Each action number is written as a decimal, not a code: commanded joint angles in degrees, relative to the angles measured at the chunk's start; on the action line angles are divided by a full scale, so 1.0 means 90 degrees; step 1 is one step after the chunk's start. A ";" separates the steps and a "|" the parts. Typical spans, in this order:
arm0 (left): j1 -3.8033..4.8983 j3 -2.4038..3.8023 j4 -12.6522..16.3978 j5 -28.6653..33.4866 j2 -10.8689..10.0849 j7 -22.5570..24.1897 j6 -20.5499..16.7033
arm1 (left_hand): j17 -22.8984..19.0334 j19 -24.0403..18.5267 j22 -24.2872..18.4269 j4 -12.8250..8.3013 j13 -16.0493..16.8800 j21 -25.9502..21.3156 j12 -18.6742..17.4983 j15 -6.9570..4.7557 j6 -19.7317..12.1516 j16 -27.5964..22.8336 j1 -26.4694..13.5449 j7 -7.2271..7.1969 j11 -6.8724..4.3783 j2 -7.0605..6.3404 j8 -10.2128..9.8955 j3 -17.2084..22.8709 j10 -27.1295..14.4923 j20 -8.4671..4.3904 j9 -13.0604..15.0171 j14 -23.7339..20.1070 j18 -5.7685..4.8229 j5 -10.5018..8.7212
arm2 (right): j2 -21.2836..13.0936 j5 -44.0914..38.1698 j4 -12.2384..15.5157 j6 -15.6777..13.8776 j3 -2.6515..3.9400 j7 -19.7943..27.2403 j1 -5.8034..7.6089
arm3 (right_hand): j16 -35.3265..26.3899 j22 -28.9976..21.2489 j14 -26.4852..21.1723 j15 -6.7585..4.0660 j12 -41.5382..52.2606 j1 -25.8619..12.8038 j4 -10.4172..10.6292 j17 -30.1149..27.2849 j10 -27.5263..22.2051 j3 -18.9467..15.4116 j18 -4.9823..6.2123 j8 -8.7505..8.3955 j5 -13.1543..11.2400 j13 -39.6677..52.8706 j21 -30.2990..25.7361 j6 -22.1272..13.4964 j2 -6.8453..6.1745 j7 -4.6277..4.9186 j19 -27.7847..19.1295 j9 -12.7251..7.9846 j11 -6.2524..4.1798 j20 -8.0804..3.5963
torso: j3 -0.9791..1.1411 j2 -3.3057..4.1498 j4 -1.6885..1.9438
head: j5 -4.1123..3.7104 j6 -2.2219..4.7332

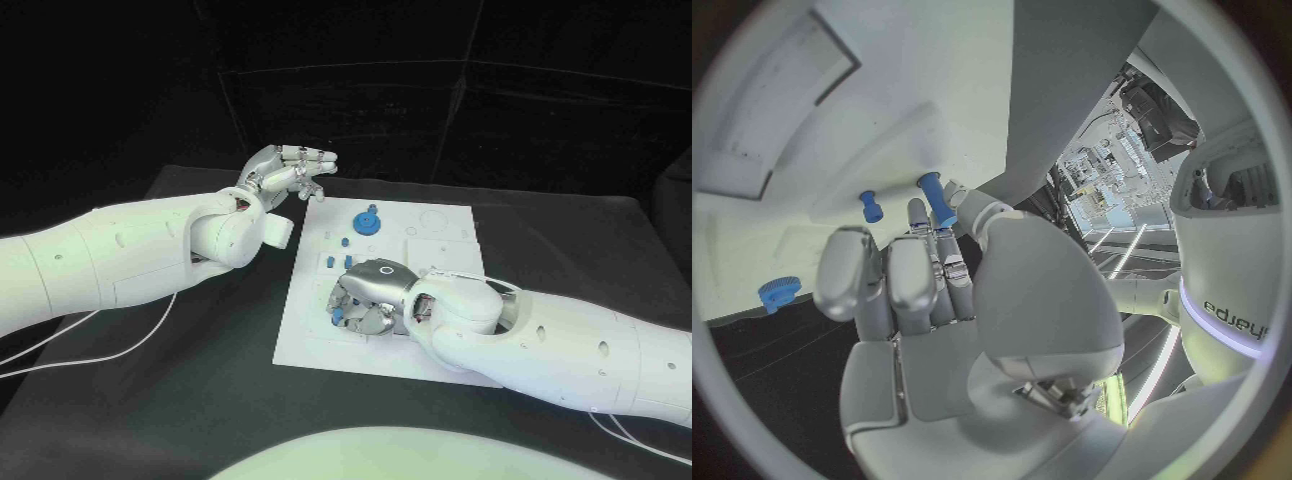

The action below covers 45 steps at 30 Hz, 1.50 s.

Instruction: Assemble the parts on the task board

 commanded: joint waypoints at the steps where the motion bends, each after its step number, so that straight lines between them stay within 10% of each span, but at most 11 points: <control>1: 0.0010 0.0006 0.0011 0.0012 0.0006 -0.0001 0.0084 | -0.0006 -0.0044 -0.0006 -0.0001 -0.0006 -0.0025 0.0024 0.0006 -0.0042 -0.0031 -0.0013 0.0014 0.0014 -0.0018 -0.0025 -0.0034 -0.0044 0.0018 -0.0010 -0.0031 0.0036 -0.0018 | 0.0004 -0.0038 0.0020 -0.0023 -0.0002 0.0011 0.0008 | -0.0018 -0.0014 0.0041 0.0047 0.0004 -0.0030 -0.0004 -0.0019 -0.0072 -0.0052 -0.0036 -0.0004 0.0041 -0.0004 -0.0030 -0.0052 -0.0075 0.0005 -0.0040 0.0002 0.0007 0.0026 | 0.0002 -0.0002 -0.0004 | 0.0000 0.0006; 8: 0.0010 0.0005 0.0006 0.0012 0.0005 -0.0005 0.0085 | -0.0006 -0.0044 -0.0006 -0.0001 -0.0006 -0.0025 0.0024 0.0006 -0.0042 -0.0031 -0.0013 0.0014 0.0014 -0.0018 -0.0025 -0.0034 -0.0044 0.0018 -0.0010 -0.0031 0.0036 -0.0018 | -0.0030 -0.0014 0.0042 -0.0399 -0.0004 0.0092 0.0008 | -0.0232 -0.0576 -0.0071 0.0074 0.0000 -0.0136 -0.0001 -0.0393 -0.0704 -0.0408 0.0092 -0.0016 0.0019 -0.0005 -0.0462 -0.0706 -0.0211 -0.0026 -0.0406 -0.0017 0.0040 0.0054 | 0.0003 0.0000 -0.0004 | -0.0007 0.0015; 13: 0.0010 0.0005 0.0005 0.0012 0.0000 -0.0008 0.0085 | -0.0006 -0.0044 -0.0006 -0.0001 -0.0006 -0.0025 0.0024 0.0006 -0.0042 -0.0031 -0.0013 0.0014 0.0014 -0.0018 -0.0025 -0.0034 -0.0044 0.0018 -0.0010 -0.0031 0.0036 -0.0018 | -0.0142 0.0120 0.0107 -0.1047 -0.0005 0.0353 0.0007 | -0.1276 -0.1962 -0.0541 0.0161 0.0132 0.0005 0.0043 -0.1867 -0.1407 -0.1202 0.0372 -0.0020 0.0102 0.0024 -0.1643 -0.1828 -0.0129 -0.0086 -0.1255 -0.0032 0.0155 0.0134 | 0.0004 -0.0001 -0.0005 | -0.0012 0.0029; 17: 0.0010 0.0005 0.0005 0.0012 -0.0018 -0.0010 0.0081 | -0.0006 -0.0044 -0.0006 -0.0001 -0.0006 -0.0025 0.0024 0.0006 -0.0042 -0.0031 -0.0013 0.0014 0.0014 -0.0018 -0.0025 -0.0034 -0.0044 0.0018 -0.0010 -0.0031 0.0036 -0.0018 | -0.0395 0.0435 0.0273 -0.1619 -0.0003 0.0640 0.0009 | -0.1442 -0.2105 -0.0518 0.0155 0.0353 0.0155 0.0145 -0.2073 -0.1498 -0.1636 0.0384 -0.0019 0.0240 0.0036 -0.1800 -0.1760 -0.0035 0.0022 -0.1225 -0.0017 0.0144 0.0133 | -0.0003 -0.0008 -0.0010 | -0.0050 0.0050; 26: 0.0010 0.0004 0.0003 0.0012 -0.0037 -0.0024 0.0088 | -0.0012 -0.0045 -0.0010 -0.0003 -0.0006 -0.0029 0.0026 0.0008 -0.0048 -0.0029 -0.0013 0.0016 0.0016 -0.0021 -0.0027 -0.0038 -0.0053 0.0021 -0.0009 -0.0036 0.0036 -0.0018 | -0.1263 0.1519 0.0815 -0.1831 0.0012 0.0738 0.0170 | -0.1651 -0.2309 -0.0501 0.0134 0.0705 0.0256 0.0309 -0.2324 -0.1275 -0.1974 0.0407 0.0084 0.0352 0.0059 -0.2005 -0.1096 0.0102 0.0115 -0.1221 0.0046 0.0120 0.0113 | 0.0002 -0.0039 -0.0034 | -0.0146 0.0110; 32: 0.0010 0.0002 0.0050 0.0012 -0.0069 -0.0023 0.0090 | -0.0019 -0.0045 -0.0011 -0.0004 -0.0006 -0.0030 0.0027 0.0009 -0.0049 -0.0032 -0.0011 0.0016 0.0016 -0.0021 -0.0027 -0.0038 -0.0055 0.0021 -0.0009 -0.0039 0.0036 -0.0018 | -0.2276 0.3209 0.1079 -0.1284 0.0018 0.0374 0.0362 | -0.0358 0.0219 0.0090 -0.0195 0.1783 0.0343 0.0358 -0.0398 0.0751 -0.1964 -0.0118 0.0439 0.0473 0.0524 0.0057 -0.0217 0.0295 -0.0153 0.0338 0.0147 -0.0308 -0.0156 | -0.0022 -0.0042 -0.0060 | -0.0490 0.0186; 39: 0.0010 0.0002 0.0110 0.0012 -0.0137 -0.0010 0.0095 | -0.0016 -0.0045 -0.0015 0.0006 -0.0003 -0.0034 0.0039 0.0010 -0.0035 -0.0025 -0.0022 0.0013 0.0015 -0.0012 -0.0018 -0.0043 -0.0047 0.0024 -0.0005 -0.0040 0.0036 -0.0018 | -0.3189 0.3370 0.1259 -0.0682 0.0014 -0.0496 0.0405 | 0.0145 0.1099 0.0204 -0.0391 0.2791 -0.0466 0.0910 0.0306 0.1336 -0.2561 -0.0300 0.0777 0.1050 0.1568 0.0753 0.0175 0.0157 -0.0420 0.0747 0.0249 -0.0545 -0.0365 | -0.0025 -0.0070 -0.0158 | -0.0716 0.0214; 45: 0.0009 0.0000 0.0132 0.0012 -0.0161 -0.0007 0.0106 | -0.0016 -0.0045 -0.0015 0.0006 -0.0003 -0.0034 0.0039 0.0010 -0.0035 -0.0025 -0.0022 0.0013 0.0015 -0.0012 -0.0018 -0.0043 -0.0047 0.0024 -0.0005 -0.0040 0.0036 -0.0018 | -0.3504 0.2598 0.1384 -0.0458 0.0009 -0.1322 0.0401 | 0.0888 0.1610 0.0321 -0.0519 0.5973 -0.0739 0.1455 0.1525 0.1589 -0.3270 -0.0421 0.1241 0.0881 0.5301 0.1121 0.0221 0.0249 -0.0523 0.0963 0.0604 -0.0657 -0.0428 | -0.0004 -0.0087 -0.0226 | -0.0742 0.0202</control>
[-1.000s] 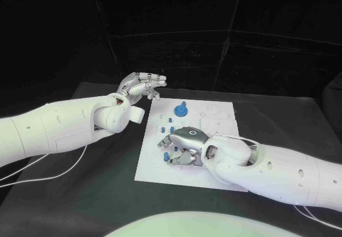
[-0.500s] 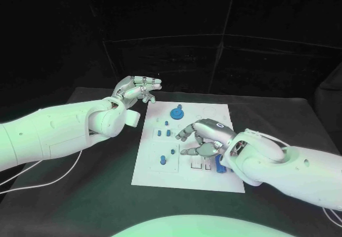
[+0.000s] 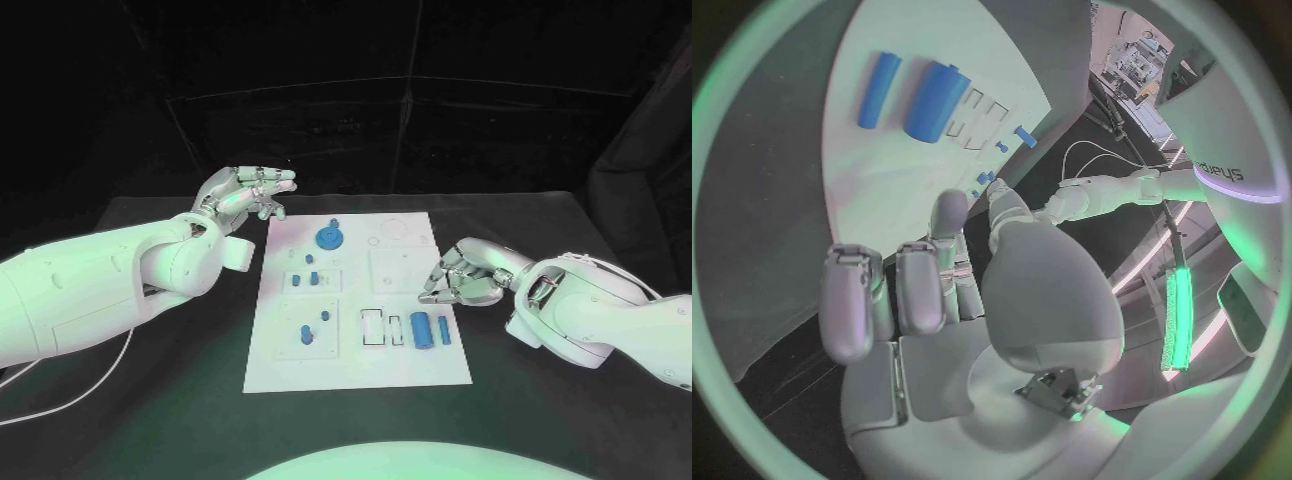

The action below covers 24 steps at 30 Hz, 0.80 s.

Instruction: Assemble the parts on the task board

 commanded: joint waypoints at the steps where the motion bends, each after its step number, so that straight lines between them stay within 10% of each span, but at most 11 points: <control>1: 0.0010 0.0005 0.0026 0.0012 -0.0009 0.0033 0.0082 | -0.0003 -0.0023 -0.0006 0.0006 -0.0004 -0.0034 0.0039 0.0010 -0.0035 -0.0025 -0.0022 0.0013 -0.0008 -0.0012 -0.0018 -0.0043 -0.0024 0.0002 -0.0005 -0.0040 0.0037 -0.0018 | -0.0066 -0.0488 0.0088 0.0406 -0.0002 -0.0923 -0.0003 | 0.0236 0.1041 0.0346 -0.0026 0.0944 -0.0036 0.0254 0.0400 -0.0045 -0.0313 -0.0127 0.0158 -0.0017 0.1161 0.0106 -0.0136 0.0051 -0.0010 0.0290 0.0153 0.0002 -0.0054 | 0.0021 -0.0017 -0.0064 | -0.0005 -0.0016; 24: 0.0008 -0.0003 0.0041 0.0012 -0.0037 0.0029 0.0101 | 0.0000 -0.0023 -0.0008 0.0010 -0.0003 -0.0036 0.0044 0.0010 -0.0029 -0.0021 -0.0028 0.0011 -0.0010 -0.0012 -0.0014 -0.0048 -0.0022 0.0003 -0.0004 -0.0041 0.0038 -0.0018 | 0.0223 -0.1377 0.0227 0.0519 -0.0012 -0.1756 -0.0301 | 0.0713 0.1278 0.0460 0.0018 0.2904 -0.0049 0.0420 0.1335 0.0393 -0.0893 -0.0181 0.0600 0.0121 0.3641 0.0262 -0.0478 0.0158 0.0002 0.0410 0.0640 0.0033 -0.0017 | -0.0007 -0.0014 -0.0035 | -0.0045 -0.0041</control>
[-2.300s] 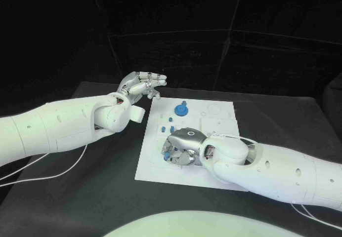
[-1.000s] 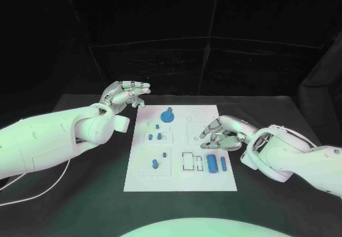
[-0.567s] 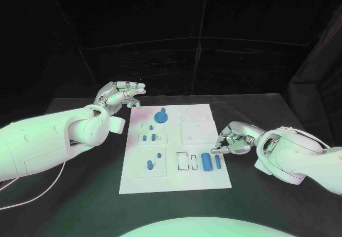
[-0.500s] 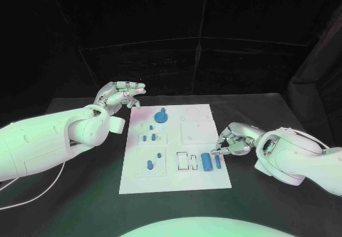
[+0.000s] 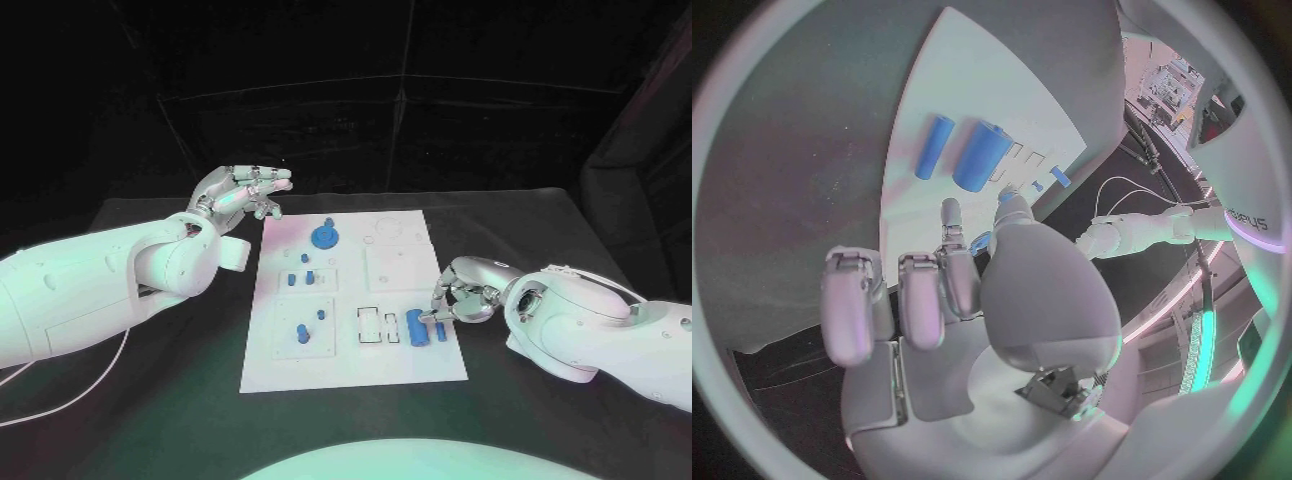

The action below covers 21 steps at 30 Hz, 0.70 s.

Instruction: Assemble the parts on the task board

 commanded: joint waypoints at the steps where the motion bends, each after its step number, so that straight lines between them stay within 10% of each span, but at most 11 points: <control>1: 0.0009 0.0004 0.0014 0.0012 -0.0004 0.0029 0.0082 | -0.0001 -0.0023 -0.0009 -0.0009 -0.0003 -0.0036 0.0044 0.0010 -0.0029 -0.0021 -0.0028 0.0011 -0.0010 -0.0011 -0.0014 -0.0029 -0.0022 0.0003 -0.0004 -0.0041 0.0037 -0.0018 | 0.0088 -0.0234 -0.0023 0.0161 -0.0003 -0.0238 -0.0067 | 0.0038 0.1282 0.0451 0.0051 0.0041 -0.0112 0.0011 0.0592 0.0034 -0.0051 -0.0085 0.0048 0.0031 0.0208 0.0037 -0.0072 0.0011 0.0005 0.0411 0.0023 0.0008 -0.0017 | -0.0003 0.0006 0.0005 | -0.0008 -0.0009; 21: 0.0009 -0.0001 0.0021 0.0012 -0.0020 0.0020 0.0079 | -0.0001 -0.0023 -0.0009 -0.0009 -0.0003 -0.0036 0.0044 0.0010 -0.0029 -0.0021 -0.0028 0.0011 -0.0010 -0.0011 -0.0014 -0.0029 -0.0022 0.0003 -0.0004 -0.0041 0.0037 -0.0018 | 0.0563 -0.0424 -0.0357 0.0323 -0.0004 -0.0603 -0.0248 | 0.0115 0.1333 0.0480 0.0070 0.0137 -0.0189 -0.0006 0.0762 0.0064 -0.0038 -0.0098 0.0057 -0.0040 0.0352 0.0070 -0.0206 0.0089 0.0034 0.0442 0.0080 0.0032 -0.0001 | -0.0011 0.0007 0.0012 | 0.0035 -0.0025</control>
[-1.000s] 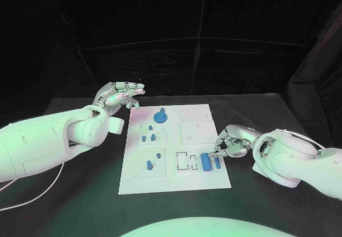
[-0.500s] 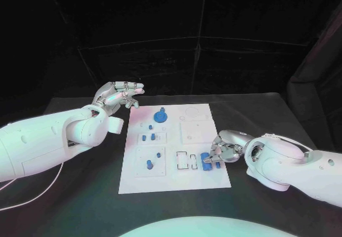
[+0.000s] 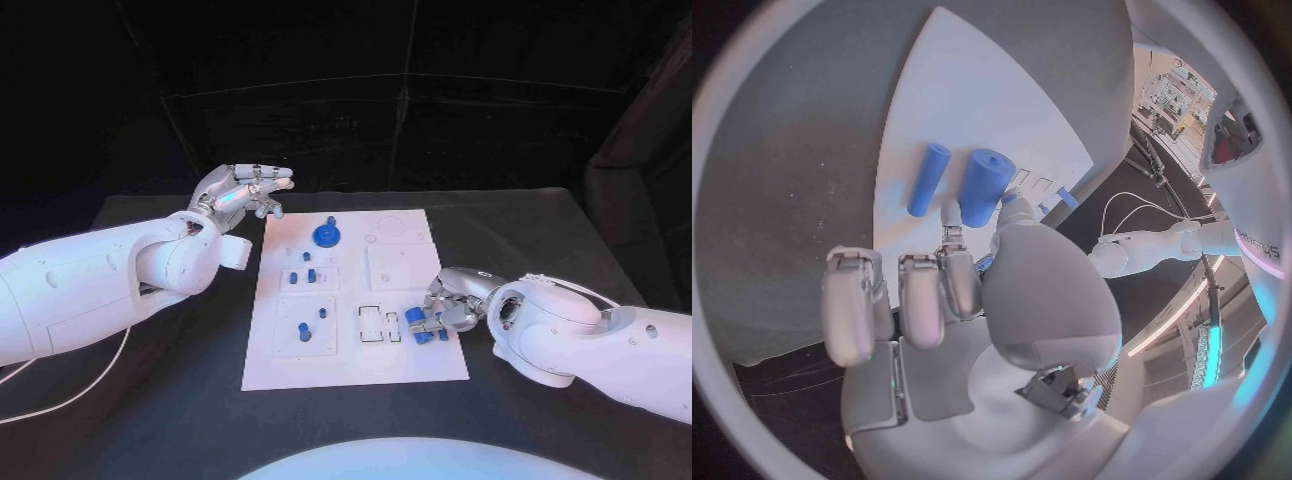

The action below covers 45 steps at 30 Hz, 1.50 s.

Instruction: Assemble the parts on the task board

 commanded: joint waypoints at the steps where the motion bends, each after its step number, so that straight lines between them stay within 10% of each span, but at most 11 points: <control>1: 0.0009 0.0004 0.0012 0.0012 -0.0002 0.0023 0.0069 | -0.0003 -0.0023 -0.0011 -0.0009 -0.0004 -0.0037 0.0046 0.0010 -0.0030 -0.0020 -0.0029 0.0011 -0.0010 -0.0011 -0.0014 -0.0030 -0.0023 0.0003 -0.0004 -0.0042 0.0038 -0.0018 | 0.0059 -0.0171 -0.0050 0.0186 -0.0001 -0.0332 -0.0012 | 0.0068 0.1338 0.0511 0.0051 0.0058 -0.0014 -0.0014 0.0802 0.0071 0.0005 -0.0100 0.0017 -0.0014 0.0372 0.0047 -0.0098 0.0070 0.0010 0.0443 0.0014 0.0039 0.0002 | -0.0005 -0.0001 0.0002 | 0.0001 -0.0003; 13: 0.0009 0.0002 0.0019 0.0012 -0.0014 0.0016 0.0070 | -0.0005 -0.0022 -0.0013 -0.0008 -0.0003 -0.0039 0.0049 0.0009 -0.0030 -0.0018 -0.0030 0.0010 -0.0011 -0.0011 -0.0013 -0.0032 -0.0025 0.0004 -0.0003 -0.0043 0.0039 -0.0018 | 0.0180 -0.0295 -0.0069 0.0288 0.0000 -0.0644 -0.0155 | 0.0231 0.1419 0.0573 0.0072 0.0583 0.0395 -0.0130 0.1155 0.0325 0.0006 -0.0122 0.0090 0.0436 0.0943 0.0100 -0.0107 0.0267 0.0019 0.0495 0.0130 0.0052 0.0029 | -0.0011 -0.0004 -0.0004 | 0.0044 -0.0023; 22: 0.0009 0.0000 0.0017 0.0012 -0.0020 0.0015 0.0084 | -0.0005 -0.0022 -0.0013 -0.0008 -0.0003 -0.0039 0.0049 0.0009 -0.0030 -0.0018 -0.0030 0.0010 -0.0011 -0.0011 -0.0013 -0.0032 -0.0025 0.0004 -0.0003 -0.0043 0.0039 -0.0018 | 0.0028 0.0203 0.0107 -0.0767 0.0001 -0.0362 -0.0167 | 0.0269 0.1526 0.0587 0.0028 0.0854 0.0534 -0.0146 0.1241 0.0465 -0.0007 -0.0151 0.0161 0.1232 0.1222 0.0170 0.0091 0.0481 -0.0049 0.0565 0.0200 -0.0007 -0.0006 | -0.0007 -0.0016 -0.0014 | 0.0055 0.0003; 31: 0.0009 -0.0006 0.0004 0.0012 -0.0010 0.0035 0.0126 | -0.0013 -0.0022 -0.0016 -0.0014 -0.0004 -0.0041 0.0050 0.0009 -0.0033 -0.0018 -0.0025 0.0009 -0.0011 -0.0015 -0.0014 -0.0034 -0.0032 0.0004 -0.0004 -0.0047 0.0040 -0.0018 | -0.0012 0.1440 0.0281 -0.1579 0.0003 0.0329 -0.0166 | 0.0268 0.1555 0.0585 0.0003 0.0910 0.0622 -0.0175 0.1238 0.0495 0.0010 -0.0159 0.0164 0.1423 0.1284 0.0189 0.0172 0.0587 -0.0084 0.0584 0.0215 -0.0037 -0.0031 | -0.0012 -0.0005 -0.0003 | 0.0111 0.0056; 45: 0.0009 -0.0012 0.0005 0.0012 0.0016 0.0046 0.0172 | -0.0025 -0.0023 -0.0021 -0.0046 -0.0006 -0.0046 0.0052 0.0006 -0.0046 -0.0016 0.0015 0.0006 -0.0013 -0.0017 -0.0018 -0.0019 -0.0051 0.0002 -0.0005 -0.0058 0.0042 -0.0017 | 0.0317 0.1791 0.0374 -0.1302 0.0006 0.0236 -0.0161 | 0.0277 0.1562 0.0589 -0.0011 0.0923 0.0448 -0.0054 0.1263 0.0504 -0.0084 -0.0161 0.0170 0.1401 0.1304 0.0194 0.0252 0.0651 -0.0102 0.0588 0.0232 -0.0054 -0.0046 | -0.0014 0.0008 -0.0001 | 0.0154 0.0070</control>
